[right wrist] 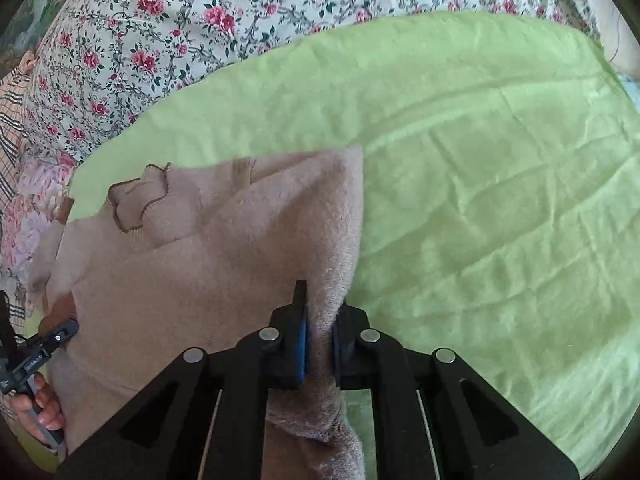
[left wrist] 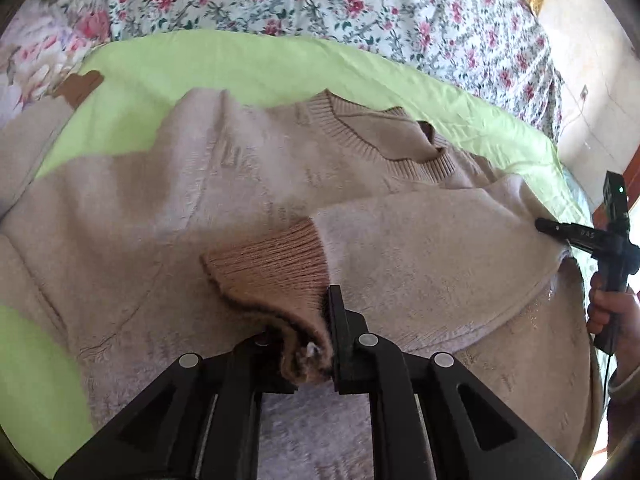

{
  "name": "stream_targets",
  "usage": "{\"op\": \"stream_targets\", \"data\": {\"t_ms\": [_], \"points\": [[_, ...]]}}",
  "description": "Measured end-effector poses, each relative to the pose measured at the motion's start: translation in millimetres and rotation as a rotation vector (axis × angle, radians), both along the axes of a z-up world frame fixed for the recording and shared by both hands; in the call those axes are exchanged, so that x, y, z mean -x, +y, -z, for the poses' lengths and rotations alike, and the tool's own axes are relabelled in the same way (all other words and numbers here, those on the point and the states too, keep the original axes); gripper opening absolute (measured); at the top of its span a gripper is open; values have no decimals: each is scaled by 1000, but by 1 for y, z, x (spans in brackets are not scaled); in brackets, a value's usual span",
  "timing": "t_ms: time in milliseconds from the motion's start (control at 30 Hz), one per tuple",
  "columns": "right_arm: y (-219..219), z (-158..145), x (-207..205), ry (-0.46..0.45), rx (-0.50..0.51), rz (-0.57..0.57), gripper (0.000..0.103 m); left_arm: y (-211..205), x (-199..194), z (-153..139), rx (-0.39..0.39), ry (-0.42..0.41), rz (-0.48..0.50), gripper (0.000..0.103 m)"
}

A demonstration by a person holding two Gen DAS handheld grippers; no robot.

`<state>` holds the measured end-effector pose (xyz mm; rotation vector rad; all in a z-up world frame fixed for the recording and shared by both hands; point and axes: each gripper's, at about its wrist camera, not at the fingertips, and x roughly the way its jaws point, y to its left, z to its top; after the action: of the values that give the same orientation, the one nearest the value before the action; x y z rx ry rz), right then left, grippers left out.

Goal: Fold small clothes

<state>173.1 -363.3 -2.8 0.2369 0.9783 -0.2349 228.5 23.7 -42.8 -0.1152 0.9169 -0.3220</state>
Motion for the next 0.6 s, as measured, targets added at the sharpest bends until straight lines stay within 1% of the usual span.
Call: {"op": "stream_targets", "data": {"t_ms": [67,100,133,167,200,233,300,333,367,400,433,467,500,567,600], "points": [[5,6,-6,48,6,-8,11,2,-2,3,-10,14,-6,14],[6,0,-6,36,3,3,14,3,-3,4,-12,25,-9,15],[5,-6,-3,20,-7,14,22,4,-2,1,-17,24,-11,16],[5,-16,2,0,-7,26,26,6,2,-3,-38,13,-17,20],[8,-22,7,-22,-1,33,37,7,6,-6,-58,4,-25,23],[10,-28,13,-44,-2,34,47,10,12,-9,-76,-4,-34,24],[17,-42,26,-100,-52,2,55,21,24,-16,-83,-7,-42,26],[22,-45,30,-112,-74,-16,55,29,28,-19,-83,-8,-54,28],[27,-48,34,-121,-92,-32,55,39,34,-25,-76,-17,-71,32],[35,-49,39,-130,-121,-59,56,48,36,-29,-71,-24,-89,39],[42,-48,39,-133,-144,-80,57,56,37,-34,-71,-32,-113,44],[52,-46,40,-133,-189,-116,57,66,36,-40,-79,-46,-146,52],[60,-42,42,-129,-217,-137,58,76,33,-47,-88,-62,-174,58],[75,-36,41,-114,-253,-176,59,93,20,-55,-117,-74,-225,65],[86,-31,41,-101,-271,-200,59,101,10,-58,-141,-77,-257,67]]}}
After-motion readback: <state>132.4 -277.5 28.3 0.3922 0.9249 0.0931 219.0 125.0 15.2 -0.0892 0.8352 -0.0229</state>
